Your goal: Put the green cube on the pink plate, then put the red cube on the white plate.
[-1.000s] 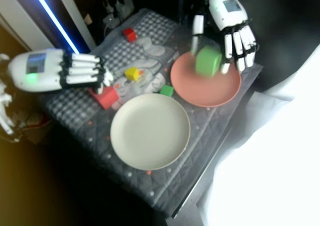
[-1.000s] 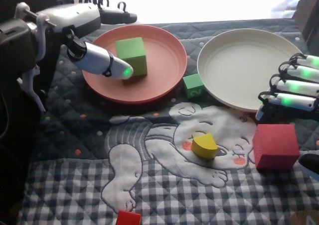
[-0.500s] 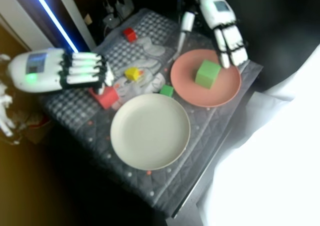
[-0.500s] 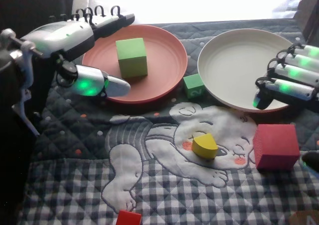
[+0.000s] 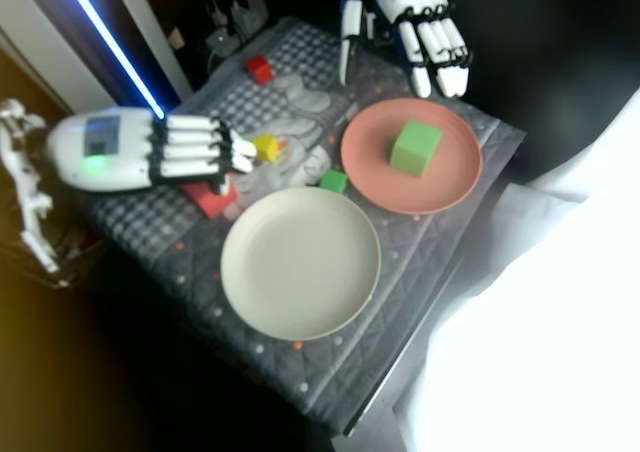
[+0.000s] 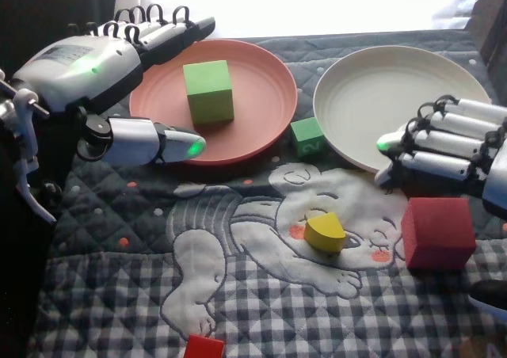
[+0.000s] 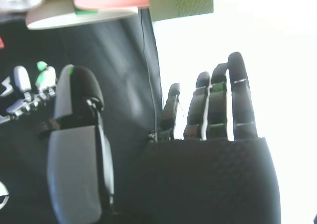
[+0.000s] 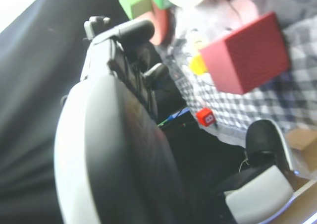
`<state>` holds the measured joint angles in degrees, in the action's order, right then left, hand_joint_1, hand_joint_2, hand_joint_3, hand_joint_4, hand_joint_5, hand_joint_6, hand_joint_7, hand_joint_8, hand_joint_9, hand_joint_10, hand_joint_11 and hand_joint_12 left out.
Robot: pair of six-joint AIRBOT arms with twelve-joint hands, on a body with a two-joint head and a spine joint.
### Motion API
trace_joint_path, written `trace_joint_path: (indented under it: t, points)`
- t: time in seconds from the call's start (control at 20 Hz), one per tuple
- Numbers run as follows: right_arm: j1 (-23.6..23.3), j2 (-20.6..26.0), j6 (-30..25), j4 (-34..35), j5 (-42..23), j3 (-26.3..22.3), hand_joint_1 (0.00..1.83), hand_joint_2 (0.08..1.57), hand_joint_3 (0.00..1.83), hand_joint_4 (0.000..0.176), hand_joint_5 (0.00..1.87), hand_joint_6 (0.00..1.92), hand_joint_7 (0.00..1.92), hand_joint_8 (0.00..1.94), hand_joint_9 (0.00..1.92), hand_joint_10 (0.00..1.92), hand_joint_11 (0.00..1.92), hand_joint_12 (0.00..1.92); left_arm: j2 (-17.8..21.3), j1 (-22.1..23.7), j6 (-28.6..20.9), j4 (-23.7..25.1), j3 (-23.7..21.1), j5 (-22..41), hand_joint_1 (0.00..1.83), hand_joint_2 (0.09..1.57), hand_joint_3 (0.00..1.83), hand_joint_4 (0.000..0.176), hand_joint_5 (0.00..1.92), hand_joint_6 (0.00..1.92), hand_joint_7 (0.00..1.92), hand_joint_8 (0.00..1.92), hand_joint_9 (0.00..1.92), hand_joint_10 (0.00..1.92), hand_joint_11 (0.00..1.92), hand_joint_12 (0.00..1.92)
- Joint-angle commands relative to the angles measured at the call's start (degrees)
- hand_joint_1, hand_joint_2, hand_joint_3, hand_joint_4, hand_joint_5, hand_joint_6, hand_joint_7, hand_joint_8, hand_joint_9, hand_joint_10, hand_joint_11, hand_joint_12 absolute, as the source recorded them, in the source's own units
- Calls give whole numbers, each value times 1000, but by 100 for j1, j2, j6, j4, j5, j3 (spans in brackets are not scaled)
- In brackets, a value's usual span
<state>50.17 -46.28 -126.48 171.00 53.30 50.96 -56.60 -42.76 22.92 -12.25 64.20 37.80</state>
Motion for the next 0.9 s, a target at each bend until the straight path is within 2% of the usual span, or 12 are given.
trace_joint_path:
  t: [0.0,0.05,0.1,0.2,0.3,0.4,0.5,0.6,0.65,0.7,0.75,0.85]
  points:
    - [-82,-14,-17,138,513,19,978,356,919,0,245,726,177,309,0,719,0,1686,37,38,-12,0,-19,744,650,1056,4,176,0,0,27,2,36,7,0,455]
    - [-84,-48,-17,138,456,38,1055,491,725,0,320,575,184,198,0,563,0,1642,37,34,-12,0,-24,751,638,1071,3,172,0,0,40,1,55,7,0,509]
    - [-84,-72,-17,138,427,52,1055,491,725,0,320,575,184,198,0,563,0,1642,36,29,-12,0,-30,757,638,1071,3,172,0,0,40,1,55,7,0,509]
    - [-88,-112,-18,138,371,80,1088,586,570,0,415,473,283,143,0,798,0,1718,36,9,-12,0,-45,785,632,1092,3,174,0,0,18,0,43,9,0,408]
    - [-89,-145,-18,138,320,102,1086,622,509,0,447,451,327,101,12,846,0,1686,34,-24,-12,0,-51,814,636,1097,0,171,0,0,42,3,54,7,0,445]
    - [-90,-171,-18,138,274,119,1068,701,411,0,488,391,393,66,113,789,0,1643,37,-47,-12,1,-57,829,620,1088,0,173,2,0,53,2,79,8,0,585]
    - [-90,-193,-18,138,247,135,1072,786,306,0,541,397,445,35,171,743,0,1654,37,-59,-12,3,-62,856,620,1098,1,169,0,0,23,1,57,3,0,416]
    - [-90,-216,-18,138,235,151,1159,841,261,0,599,402,515,37,222,715,0,1659,37,-74,-12,4,-65,865,616,1104,1,170,0,0,31,3,63,5,0,417]
    - [-93,-242,-18,138,216,166,1349,910,152,0,763,435,777,131,444,864,159,1716,37,-89,-12,4,-65,876,644,1120,2,175,45,7,82,6,120,14,0,632]
    - [-96,-255,-18,138,208,177,1217,1056,64,0,924,881,891,342,593,1067,387,1736,39,-102,-12,2,-65,888,644,1133,2,174,56,4,92,3,128,11,0,631]
    - [-101,-256,-18,138,208,178,1351,1086,25,0,980,920,950,850,863,1194,680,1625,40,-111,-12,0,-65,900,642,1143,2,176,71,4,105,4,147,13,0,659]
    - [-157,-255,-18,138,209,175,1371,1131,15,0,976,976,861,1167,835,1349,757,1686,48,-142,-12,-18,-65,927,628,1152,1,175,83,2,130,4,175,13,0,687]
